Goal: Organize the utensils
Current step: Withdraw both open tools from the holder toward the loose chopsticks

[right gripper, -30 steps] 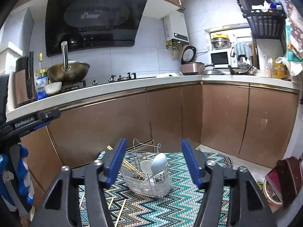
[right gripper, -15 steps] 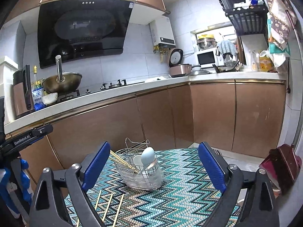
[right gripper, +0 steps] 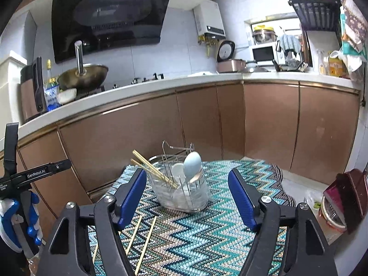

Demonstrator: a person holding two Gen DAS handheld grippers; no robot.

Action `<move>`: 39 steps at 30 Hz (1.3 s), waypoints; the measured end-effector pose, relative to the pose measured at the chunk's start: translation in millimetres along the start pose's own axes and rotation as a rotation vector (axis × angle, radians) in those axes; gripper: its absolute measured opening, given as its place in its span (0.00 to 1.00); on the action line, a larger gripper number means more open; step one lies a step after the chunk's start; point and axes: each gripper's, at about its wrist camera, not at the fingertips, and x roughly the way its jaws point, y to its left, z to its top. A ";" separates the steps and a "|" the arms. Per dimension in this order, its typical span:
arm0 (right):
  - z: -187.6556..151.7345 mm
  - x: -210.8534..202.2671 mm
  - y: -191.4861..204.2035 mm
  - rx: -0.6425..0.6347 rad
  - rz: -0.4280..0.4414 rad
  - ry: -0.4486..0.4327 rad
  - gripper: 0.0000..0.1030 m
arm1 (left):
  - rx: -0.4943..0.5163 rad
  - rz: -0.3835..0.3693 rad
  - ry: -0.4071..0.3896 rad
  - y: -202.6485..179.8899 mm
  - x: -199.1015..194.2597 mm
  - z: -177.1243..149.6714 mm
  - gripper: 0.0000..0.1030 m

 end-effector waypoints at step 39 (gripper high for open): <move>-24.2 -22.3 21.5 0.064 0.007 0.020 0.86 | 0.111 0.106 -0.040 -18.5 -52.2 -39.0 0.59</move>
